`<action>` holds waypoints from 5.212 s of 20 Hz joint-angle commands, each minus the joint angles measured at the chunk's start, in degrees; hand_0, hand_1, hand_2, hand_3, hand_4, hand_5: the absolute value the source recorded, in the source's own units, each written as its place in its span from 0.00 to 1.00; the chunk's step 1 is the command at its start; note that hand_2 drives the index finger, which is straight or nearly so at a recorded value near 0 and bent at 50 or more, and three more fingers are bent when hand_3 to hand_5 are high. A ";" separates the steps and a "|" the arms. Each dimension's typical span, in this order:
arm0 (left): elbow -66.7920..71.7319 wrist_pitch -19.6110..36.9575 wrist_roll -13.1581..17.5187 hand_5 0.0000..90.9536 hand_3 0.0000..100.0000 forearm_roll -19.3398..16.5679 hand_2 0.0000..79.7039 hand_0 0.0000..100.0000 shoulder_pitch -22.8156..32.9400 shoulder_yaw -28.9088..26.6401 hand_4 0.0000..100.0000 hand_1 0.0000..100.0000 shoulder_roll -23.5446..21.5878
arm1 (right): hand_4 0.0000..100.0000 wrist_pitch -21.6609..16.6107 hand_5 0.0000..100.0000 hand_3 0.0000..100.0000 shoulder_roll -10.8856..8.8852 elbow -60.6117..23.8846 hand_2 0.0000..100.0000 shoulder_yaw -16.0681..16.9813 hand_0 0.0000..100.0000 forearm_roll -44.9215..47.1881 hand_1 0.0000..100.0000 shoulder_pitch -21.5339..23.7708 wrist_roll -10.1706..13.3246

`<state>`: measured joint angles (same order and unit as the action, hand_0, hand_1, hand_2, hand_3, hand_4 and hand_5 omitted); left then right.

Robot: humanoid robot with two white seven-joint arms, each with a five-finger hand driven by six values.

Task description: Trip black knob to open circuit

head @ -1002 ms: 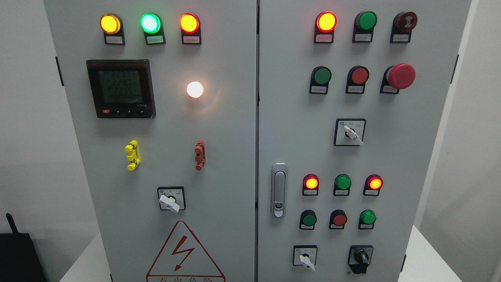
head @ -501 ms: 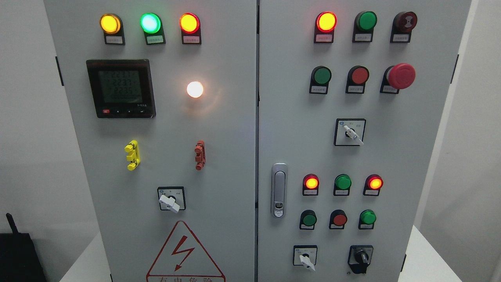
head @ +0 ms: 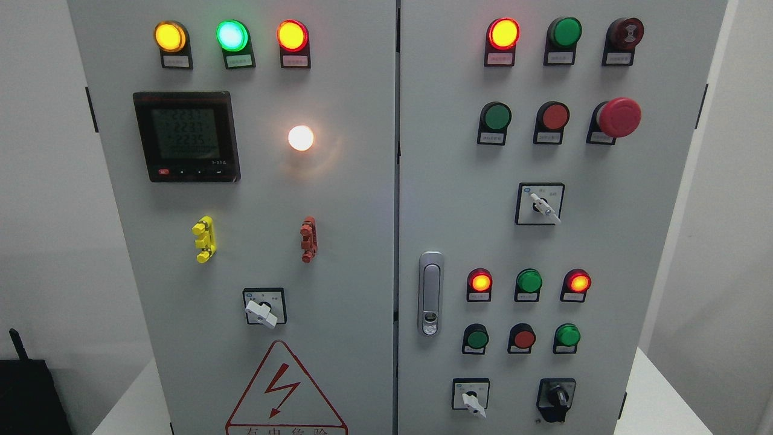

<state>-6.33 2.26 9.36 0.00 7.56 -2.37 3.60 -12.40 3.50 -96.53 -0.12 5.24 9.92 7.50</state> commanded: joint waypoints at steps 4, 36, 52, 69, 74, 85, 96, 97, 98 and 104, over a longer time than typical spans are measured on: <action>0.00 0.03 0.04 0.00 0.00 -1.32 0.00 0.12 0.00 0.00 0.00 0.39 0.00 | 1.00 1.94 1.00 1.00 -1.21 -6.65 0.00 -1.37 0.00 0.29 0.00 -2.80 0.50; 0.00 0.03 0.04 0.00 0.00 -1.32 0.00 0.12 0.00 0.00 0.00 0.39 0.00 | 1.00 5.64 1.00 1.00 -1.03 -5.77 0.00 -2.96 0.00 0.38 0.00 -5.44 0.77; 0.00 0.03 0.04 0.00 0.00 -1.32 0.00 0.12 0.00 0.00 0.00 0.39 0.00 | 1.00 5.64 1.00 1.00 -1.03 -5.51 0.00 -3.83 0.00 0.29 0.00 -5.79 0.77; 0.00 0.03 0.04 0.00 0.00 -1.32 0.00 0.12 0.00 0.00 0.00 0.39 0.00 | 1.00 5.72 1.00 1.00 -0.68 -5.77 0.00 -5.06 0.00 0.29 0.00 -5.79 0.77; 0.00 -0.06 0.04 0.00 0.00 -1.32 0.00 0.12 0.00 0.00 0.00 0.39 0.00 | 1.00 5.72 1.00 1.00 -0.60 -5.77 0.00 -5.50 0.00 0.21 0.00 -5.87 0.77; 0.00 -0.06 0.04 0.00 0.00 -1.32 0.00 0.12 0.00 0.00 0.00 0.39 0.00 | 1.00 5.72 1.00 1.00 -0.42 -5.86 0.00 -6.56 0.00 0.29 0.00 -5.96 0.77; 0.00 -0.06 0.04 0.00 0.00 -1.32 0.00 0.12 0.00 0.00 0.00 0.39 0.00 | 1.00 5.72 1.00 1.00 -0.42 -6.12 0.00 -7.00 0.00 0.29 0.00 -6.31 0.85; 0.00 0.03 0.04 0.00 0.00 -1.32 0.00 0.12 0.00 0.00 0.00 0.39 0.00 | 1.00 5.72 1.00 1.00 -0.42 -6.12 0.00 -7.09 0.00 0.29 0.00 -6.31 0.85; 0.00 0.03 0.04 0.00 0.00 -1.32 0.00 0.12 0.00 0.00 0.00 0.39 0.00 | 1.00 5.72 1.00 1.00 -0.42 -6.12 0.00 -7.26 0.00 0.29 0.00 -6.31 0.85; 0.00 0.03 0.04 0.00 0.00 -1.32 0.00 0.12 0.00 0.00 0.00 0.39 0.00 | 1.00 5.72 1.00 1.00 -0.42 -6.21 0.00 -7.52 0.00 0.29 0.00 -6.31 0.77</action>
<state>-6.33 2.36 9.36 0.00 7.56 -2.37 3.60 -6.55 3.04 -102.51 -7.00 5.54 3.64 8.44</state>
